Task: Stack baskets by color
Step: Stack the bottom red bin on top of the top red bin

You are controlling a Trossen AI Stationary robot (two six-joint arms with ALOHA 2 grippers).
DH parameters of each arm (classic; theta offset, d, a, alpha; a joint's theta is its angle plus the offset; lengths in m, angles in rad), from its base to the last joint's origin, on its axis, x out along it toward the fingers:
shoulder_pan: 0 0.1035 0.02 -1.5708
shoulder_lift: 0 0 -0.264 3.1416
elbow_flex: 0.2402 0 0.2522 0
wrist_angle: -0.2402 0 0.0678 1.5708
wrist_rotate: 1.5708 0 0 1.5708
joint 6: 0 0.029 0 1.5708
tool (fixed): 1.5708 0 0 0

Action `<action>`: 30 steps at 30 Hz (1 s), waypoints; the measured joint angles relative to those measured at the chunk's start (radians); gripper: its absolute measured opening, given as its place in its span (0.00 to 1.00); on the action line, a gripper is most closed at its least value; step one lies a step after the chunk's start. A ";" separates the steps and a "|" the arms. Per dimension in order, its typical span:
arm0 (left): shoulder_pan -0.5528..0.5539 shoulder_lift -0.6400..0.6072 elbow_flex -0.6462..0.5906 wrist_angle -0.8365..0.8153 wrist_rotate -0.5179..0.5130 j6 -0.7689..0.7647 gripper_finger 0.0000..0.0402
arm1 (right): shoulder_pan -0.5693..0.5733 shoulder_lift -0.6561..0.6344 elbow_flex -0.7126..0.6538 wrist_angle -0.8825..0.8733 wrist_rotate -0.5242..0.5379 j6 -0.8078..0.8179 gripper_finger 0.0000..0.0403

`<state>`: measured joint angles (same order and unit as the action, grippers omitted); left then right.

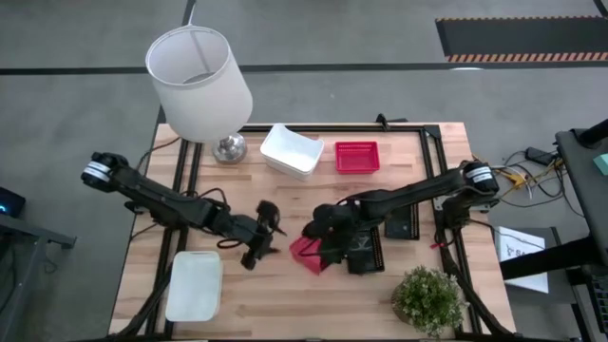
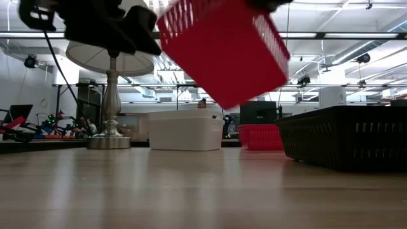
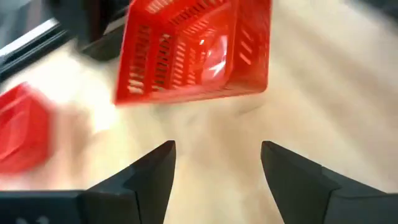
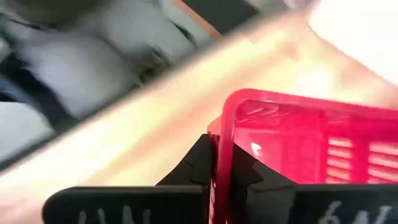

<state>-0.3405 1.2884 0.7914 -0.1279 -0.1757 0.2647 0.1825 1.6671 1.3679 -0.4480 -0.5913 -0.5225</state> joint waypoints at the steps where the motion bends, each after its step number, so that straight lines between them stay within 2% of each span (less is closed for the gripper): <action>1: 0.000 -0.016 0.000 -0.032 -0.055 -0.024 0.55 | 0.000 -0.010 0.000 -0.039 0.079 0.024 0.02; 4: 0.000 -0.054 0.000 -0.112 -0.207 -0.109 0.55 | -0.004 -0.034 0.000 -0.168 0.420 0.128 0.02; 7: 0.000 -0.090 0.000 -0.125 -0.276 -0.154 0.55 | -0.031 -0.054 0.000 -0.303 0.779 0.226 0.02; 8: 0.000 -0.099 0.000 -0.122 -0.280 -0.155 0.55 | -0.050 -0.061 0.000 -0.346 0.865 0.257 0.02; 10: 0.000 -0.115 -0.001 -0.117 -0.280 -0.156 0.55 | -0.101 -0.074 0.000 -0.411 0.951 0.313 0.02; 15: 0.000 -0.142 -0.001 -0.110 -0.280 -0.196 0.55 | -0.269 -0.082 -0.009 -0.444 0.936 0.322 0.02; 20: -0.001 -0.151 -0.008 -0.112 -0.279 -0.210 0.55 | -0.429 -0.081 -0.027 -0.405 0.736 0.214 0.02; 22: -0.001 -0.151 -0.010 -0.116 -0.278 -0.210 0.55 | -0.476 -0.081 -0.028 -0.399 0.693 0.177 0.02; 30: -0.001 -0.148 -0.010 -0.115 -0.276 -0.207 0.55 | -0.550 -0.080 -0.029 -0.391 0.688 0.090 0.02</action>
<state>-0.3412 1.1408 0.7811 -0.2432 -0.4519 0.0574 -0.3674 1.5867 1.3392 -0.8387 0.0967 -0.4330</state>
